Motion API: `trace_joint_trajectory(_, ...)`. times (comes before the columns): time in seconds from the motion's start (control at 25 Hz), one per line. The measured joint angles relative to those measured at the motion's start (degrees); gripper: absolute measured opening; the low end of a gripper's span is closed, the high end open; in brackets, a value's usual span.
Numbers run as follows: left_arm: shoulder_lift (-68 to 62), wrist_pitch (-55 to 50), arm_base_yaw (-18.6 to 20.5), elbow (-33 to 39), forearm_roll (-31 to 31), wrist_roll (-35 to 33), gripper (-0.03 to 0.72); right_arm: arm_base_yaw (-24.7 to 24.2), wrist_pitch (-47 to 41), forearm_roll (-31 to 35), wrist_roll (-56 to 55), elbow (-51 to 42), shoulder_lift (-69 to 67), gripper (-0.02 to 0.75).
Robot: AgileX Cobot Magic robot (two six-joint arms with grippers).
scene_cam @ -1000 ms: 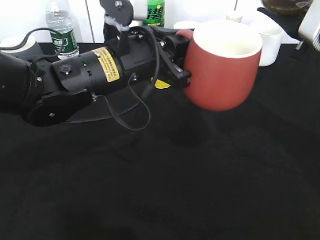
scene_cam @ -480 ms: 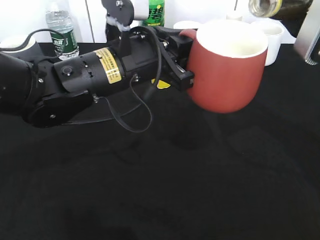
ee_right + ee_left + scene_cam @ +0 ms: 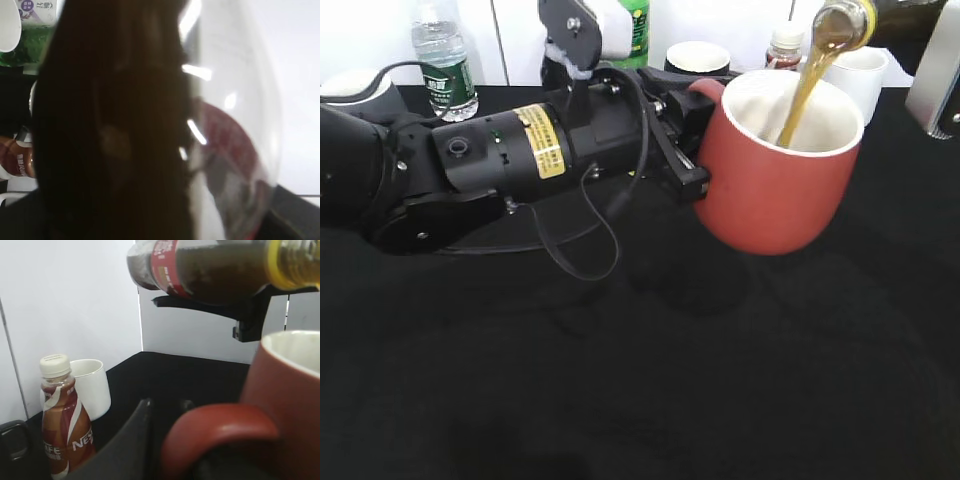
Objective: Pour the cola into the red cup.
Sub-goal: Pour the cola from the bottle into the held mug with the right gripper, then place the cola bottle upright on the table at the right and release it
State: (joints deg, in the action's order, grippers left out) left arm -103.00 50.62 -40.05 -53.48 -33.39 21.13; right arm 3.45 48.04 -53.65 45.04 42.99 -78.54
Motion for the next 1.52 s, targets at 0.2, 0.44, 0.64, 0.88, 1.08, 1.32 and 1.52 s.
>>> trace_joint_trajectory(0.2, 0.00, -0.11, 0.00, 0.00, -0.22, 0.00, 0.118, 0.00, 0.00, 0.00, 2.39, 0.00, 0.00, 0.492)
trace_joint_trajectory(0.44, 0.00, -0.39, 0.00, 0.00, -0.22, 0.00, 0.118, 0.00, 0.11, 0.00, 4.49, 0.00, 0.00, 0.492)
trace_joint_trajectory(0.64, 0.00, -0.65, 0.00, 0.00, -0.23, 0.00, 0.118, 0.00, 0.17, 0.00, 4.75, 0.00, 0.00, 0.492)
trace_joint_trajectory(0.88, 0.00, -0.58, 0.00, 0.00, -0.17, 0.75, 0.118, 0.00, 0.24, 0.01, 4.80, 0.00, 0.16, 0.492)
trace_joint_trajectory(1.08, 0.00, 0.46, 0.00, 0.00, 0.18, 1.72, 0.118, 0.00, 0.28, 0.06, 3.71, 0.00, 0.22, 0.492)
trace_joint_trajectory(1.32, 0.00, 1.40, 0.00, 0.00, 5.72, 1.93, 0.118, 0.00, 2.98, 0.06, -21.91, 0.00, 0.22, 0.492)
trace_joint_trajectory(1.52, -0.01, 3.04, 3.11, 0.21, 5.91, 1.93, 0.118, 0.00, 3.47, 0.12, -58.33, 0.00, 0.22, 0.492)
